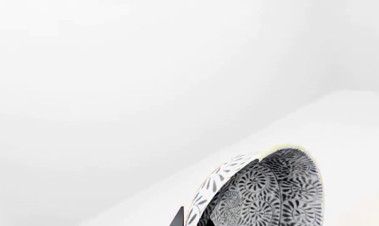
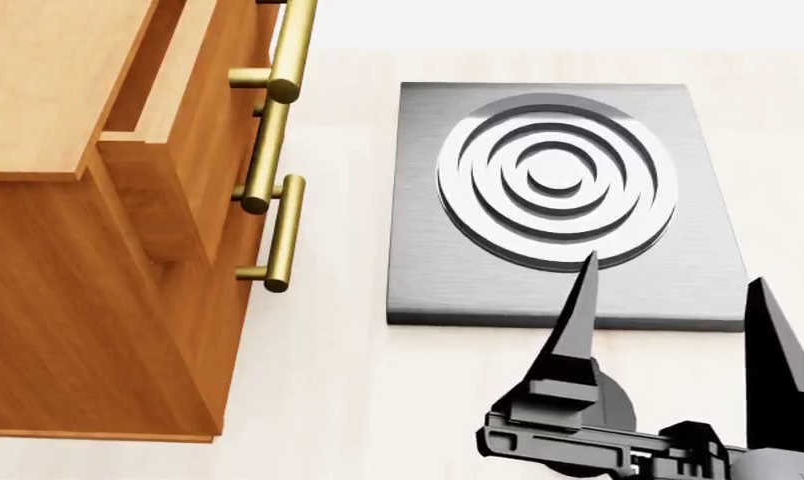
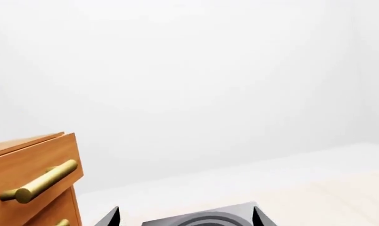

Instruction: Pick the akita bowl on the wooden cabinet and place it on the plate.

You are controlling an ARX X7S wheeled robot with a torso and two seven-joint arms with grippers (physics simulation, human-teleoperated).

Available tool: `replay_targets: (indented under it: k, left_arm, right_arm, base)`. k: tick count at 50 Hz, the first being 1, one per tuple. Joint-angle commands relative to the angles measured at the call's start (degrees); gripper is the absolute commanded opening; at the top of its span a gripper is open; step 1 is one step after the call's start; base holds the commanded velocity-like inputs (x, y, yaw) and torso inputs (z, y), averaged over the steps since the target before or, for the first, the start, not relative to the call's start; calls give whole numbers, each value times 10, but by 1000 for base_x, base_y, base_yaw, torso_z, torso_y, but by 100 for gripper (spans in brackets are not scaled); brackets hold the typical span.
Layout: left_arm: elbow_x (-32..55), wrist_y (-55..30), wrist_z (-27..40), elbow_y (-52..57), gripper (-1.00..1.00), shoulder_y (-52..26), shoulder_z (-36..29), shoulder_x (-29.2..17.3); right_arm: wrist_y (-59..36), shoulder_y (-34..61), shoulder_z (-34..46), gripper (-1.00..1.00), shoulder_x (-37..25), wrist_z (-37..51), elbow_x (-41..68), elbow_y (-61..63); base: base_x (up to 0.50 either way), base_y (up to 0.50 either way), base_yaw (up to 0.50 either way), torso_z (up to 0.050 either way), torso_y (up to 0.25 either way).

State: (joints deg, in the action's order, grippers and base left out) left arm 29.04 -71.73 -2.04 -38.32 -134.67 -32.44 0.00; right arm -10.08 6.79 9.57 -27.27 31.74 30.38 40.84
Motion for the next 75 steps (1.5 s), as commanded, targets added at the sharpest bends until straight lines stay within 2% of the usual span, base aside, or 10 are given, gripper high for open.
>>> replay_targets:
  k: [1, 11, 27, 47, 62, 75]
  left_arm:
    - [45, -38, 34, 69, -100, -3, 0, 0]
    - [188, -39, 136, 96, -100, -3, -11, 0]
    - [356, 11, 215, 104, -100, 0, -110, -1]
    - [427, 70, 256, 136, -100, 79, -156, -9]
    - [454, 91, 264, 138, -100, 93, -186, -7]
    - [468, 111, 278, 159, -100, 136, -211, -19]
  right_arm:
    - [-5, 1, 5, 100, -2, 4, -2, 13]
    - [-9, -2, 2, 100, -8, 12, 1, 32]
    - [-7, -3, -3, 100, -13, 16, 5, 38]
    - [-7, -3, -8, 100, -18, 22, 13, 48]
    - [-6, -3, -13, 100, -22, 26, 18, 53]
    - [-4, -4, -14, 100, -24, 27, 18, 54]
  base:
    - [0, 0, 0, 0, 0]
    - [0, 0, 0, 0, 0]
    - [0, 0, 0, 0, 1]
    - [0, 0, 0, 0, 1]
    - [0, 0, 0, 0, 1]
    - [0, 0, 0, 0, 0]
